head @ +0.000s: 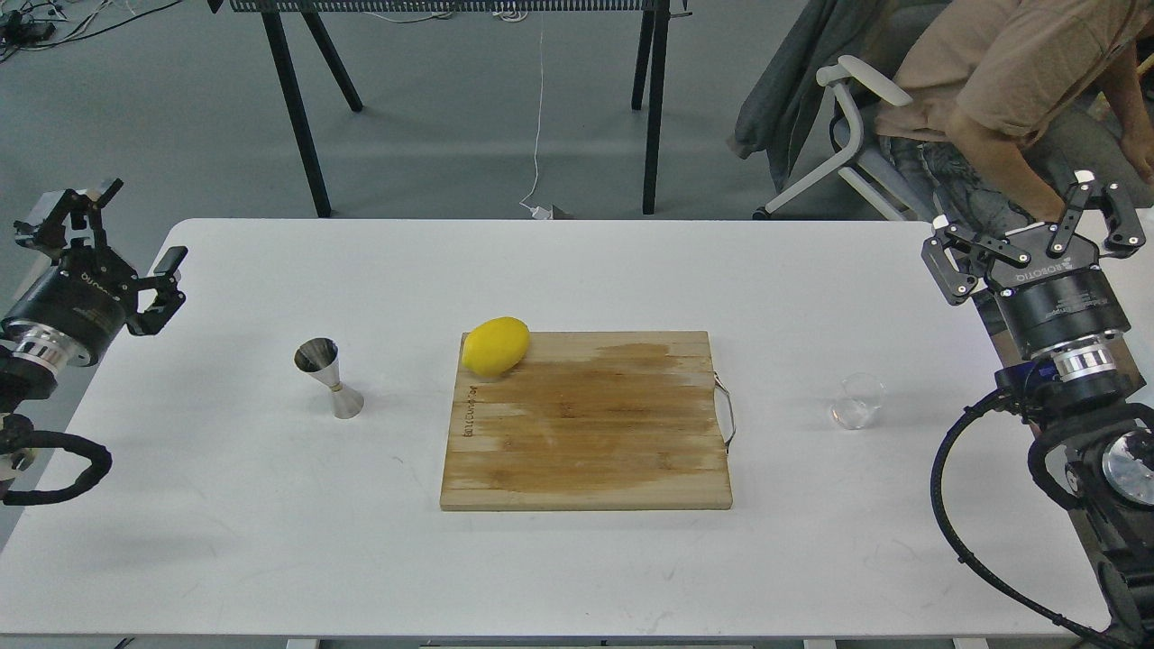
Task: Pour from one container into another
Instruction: 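Lower the left gripper toward the steel jigger on the table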
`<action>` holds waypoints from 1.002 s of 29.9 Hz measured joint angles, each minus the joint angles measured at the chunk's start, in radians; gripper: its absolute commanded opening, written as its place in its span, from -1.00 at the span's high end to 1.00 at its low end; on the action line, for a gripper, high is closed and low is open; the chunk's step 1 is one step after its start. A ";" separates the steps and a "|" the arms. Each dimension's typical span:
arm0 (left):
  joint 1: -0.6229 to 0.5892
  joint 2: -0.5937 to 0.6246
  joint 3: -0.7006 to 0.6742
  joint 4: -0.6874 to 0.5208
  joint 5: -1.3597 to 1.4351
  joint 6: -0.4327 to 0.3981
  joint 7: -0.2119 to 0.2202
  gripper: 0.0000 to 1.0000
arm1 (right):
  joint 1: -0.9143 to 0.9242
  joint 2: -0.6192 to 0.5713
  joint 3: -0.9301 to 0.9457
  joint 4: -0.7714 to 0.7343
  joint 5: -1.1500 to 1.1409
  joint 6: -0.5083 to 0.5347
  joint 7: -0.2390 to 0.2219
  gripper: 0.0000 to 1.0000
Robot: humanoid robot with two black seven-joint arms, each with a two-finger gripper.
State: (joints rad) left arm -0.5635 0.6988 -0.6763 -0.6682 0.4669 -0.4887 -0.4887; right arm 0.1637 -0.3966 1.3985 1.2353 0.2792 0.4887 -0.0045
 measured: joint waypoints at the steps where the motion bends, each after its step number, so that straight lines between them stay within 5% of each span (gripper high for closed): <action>1: -0.009 0.003 0.000 -0.016 0.092 0.000 0.000 -0.96 | -0.001 0.000 0.000 0.000 0.000 0.000 0.000 -0.98; 4: -0.019 0.010 0.000 -0.096 0.292 0.012 0.000 -0.96 | -0.004 0.000 -0.001 -0.001 0.000 0.000 0.000 -0.98; 6: -0.019 0.026 0.001 -0.170 0.353 0.093 0.000 -0.96 | -0.006 0.000 -0.001 -0.001 0.000 0.000 0.000 -0.98; 11: -0.007 0.067 0.016 -0.362 0.467 0.452 0.000 -0.97 | -0.009 0.001 -0.001 -0.001 0.000 0.000 0.000 -0.98; 20: 0.075 0.069 0.007 -0.467 0.718 0.922 0.000 -0.97 | -0.021 0.001 -0.001 -0.005 -0.001 0.000 0.000 -0.98; 30: 0.248 0.072 0.002 -0.499 0.999 0.977 0.000 -0.97 | -0.035 0.001 -0.001 -0.022 -0.002 0.000 0.000 -0.98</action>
State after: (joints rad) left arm -0.3155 0.7705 -0.6743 -1.1675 1.4657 0.4886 -0.4887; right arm 0.1290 -0.3957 1.3973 1.2138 0.2776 0.4887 -0.0045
